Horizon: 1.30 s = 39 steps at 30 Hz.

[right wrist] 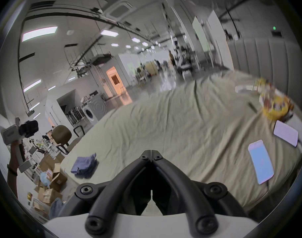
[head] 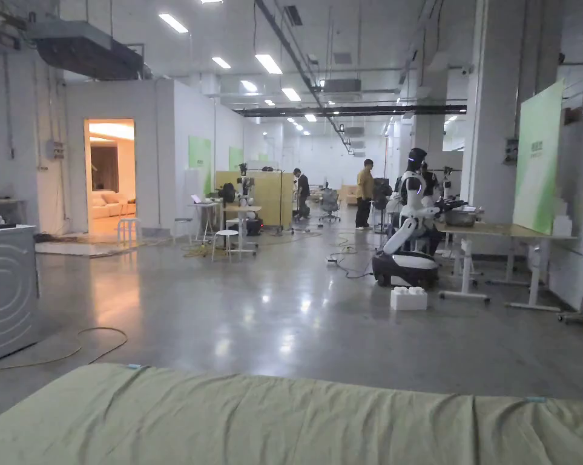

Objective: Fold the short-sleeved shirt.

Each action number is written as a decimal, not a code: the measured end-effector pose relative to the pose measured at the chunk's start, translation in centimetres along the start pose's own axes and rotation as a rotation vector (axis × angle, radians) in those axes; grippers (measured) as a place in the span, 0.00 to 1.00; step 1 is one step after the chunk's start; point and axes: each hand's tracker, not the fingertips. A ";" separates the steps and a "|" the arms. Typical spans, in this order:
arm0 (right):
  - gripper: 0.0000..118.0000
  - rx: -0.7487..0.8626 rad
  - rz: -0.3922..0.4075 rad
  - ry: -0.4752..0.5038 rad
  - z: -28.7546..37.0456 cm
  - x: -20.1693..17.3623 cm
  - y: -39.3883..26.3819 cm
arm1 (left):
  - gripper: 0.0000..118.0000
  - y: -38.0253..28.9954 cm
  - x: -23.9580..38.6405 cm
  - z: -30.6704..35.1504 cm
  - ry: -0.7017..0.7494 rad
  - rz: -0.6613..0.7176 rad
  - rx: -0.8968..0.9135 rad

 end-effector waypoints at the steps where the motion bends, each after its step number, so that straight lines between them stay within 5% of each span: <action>1: 0.00 0.038 0.021 -0.002 0.6 -0.4 0.6 | 0.73 0.1 1.5 0.6 -0.020 0.002 0.048; 7: 0.00 0.154 0.111 -0.001 3.5 -2.6 3.2 | 0.69 -2.2 9.4 1.2 0.076 -0.319 0.147; 11: 0.00 0.216 0.192 -0.016 5.1 -3.8 3.5 | 0.60 -3.3 10.8 1.2 0.015 -0.192 0.086; 13: 0.00 0.251 0.246 -0.049 5.7 -4.5 3.5 | 0.47 -3.7 10.8 1.5 -0.001 -0.152 0.095; 15: 0.00 0.257 0.259 -0.074 5.9 -4.8 3.5 | 0.17 -3.9 11.1 1.8 -0.020 -0.110 0.072; 18: 0.00 0.282 0.261 -0.082 6.1 -4.7 3.5 | 0.04 -4.3 10.5 2.1 -0.049 -0.121 0.065; 23: 0.00 0.282 0.212 -0.107 6.2 -4.3 3.3 | 0.00 -3.9 11.1 2.7 -0.043 -0.116 0.074; 39: 0.00 0.274 0.226 -0.122 5.9 -4.4 2.8 | 0.00 -4.0 11.6 2.1 -0.083 -0.078 0.077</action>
